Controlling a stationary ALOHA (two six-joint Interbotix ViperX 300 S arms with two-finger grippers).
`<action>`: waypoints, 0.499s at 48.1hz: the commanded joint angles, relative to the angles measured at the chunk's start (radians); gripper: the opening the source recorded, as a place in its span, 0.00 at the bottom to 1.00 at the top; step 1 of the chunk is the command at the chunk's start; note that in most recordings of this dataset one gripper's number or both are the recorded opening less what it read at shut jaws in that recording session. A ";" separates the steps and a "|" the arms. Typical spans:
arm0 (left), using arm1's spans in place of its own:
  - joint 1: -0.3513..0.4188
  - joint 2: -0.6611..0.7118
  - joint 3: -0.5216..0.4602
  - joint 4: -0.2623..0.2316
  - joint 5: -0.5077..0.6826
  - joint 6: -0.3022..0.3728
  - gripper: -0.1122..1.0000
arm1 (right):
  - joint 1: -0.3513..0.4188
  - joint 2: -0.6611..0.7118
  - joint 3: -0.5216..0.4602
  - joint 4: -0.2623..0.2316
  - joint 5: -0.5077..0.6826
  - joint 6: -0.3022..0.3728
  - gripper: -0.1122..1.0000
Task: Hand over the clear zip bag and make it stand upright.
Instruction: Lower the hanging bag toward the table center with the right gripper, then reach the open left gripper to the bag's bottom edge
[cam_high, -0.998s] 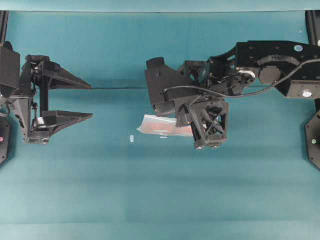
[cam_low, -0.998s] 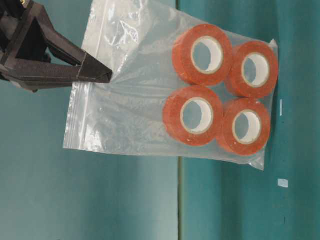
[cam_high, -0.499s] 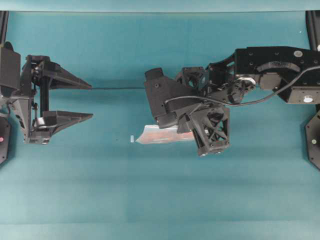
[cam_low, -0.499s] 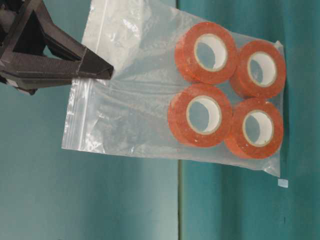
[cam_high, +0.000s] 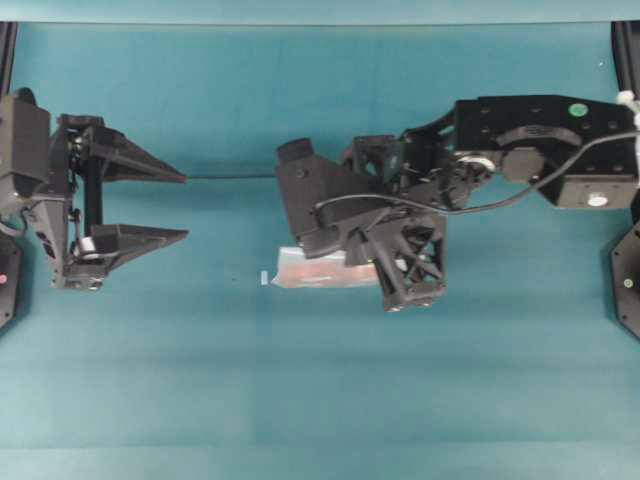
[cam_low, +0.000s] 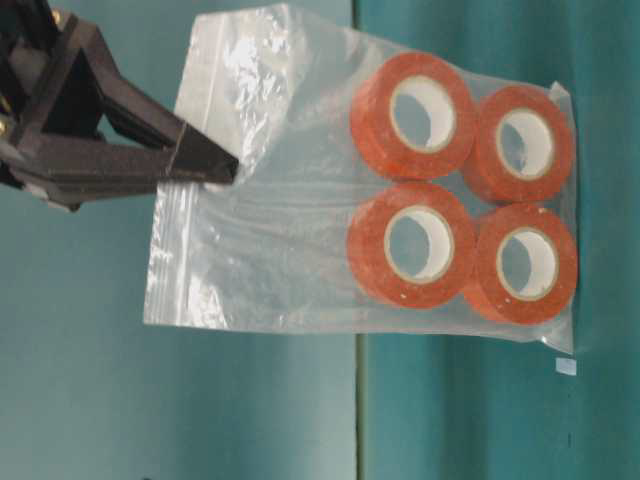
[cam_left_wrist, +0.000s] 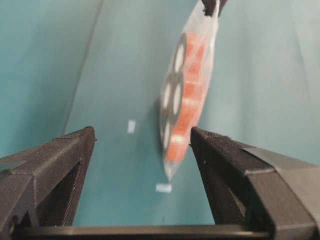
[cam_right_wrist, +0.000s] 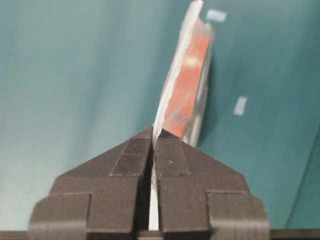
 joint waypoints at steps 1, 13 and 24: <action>0.002 0.006 0.000 0.002 -0.009 -0.002 0.87 | 0.000 0.000 -0.035 -0.015 -0.006 0.000 0.11; 0.002 0.048 0.040 0.002 -0.080 -0.021 0.87 | -0.015 0.011 -0.041 -0.025 -0.031 0.002 0.11; -0.006 0.173 0.086 0.002 -0.287 -0.118 0.87 | -0.020 0.011 -0.041 -0.041 -0.061 0.002 0.11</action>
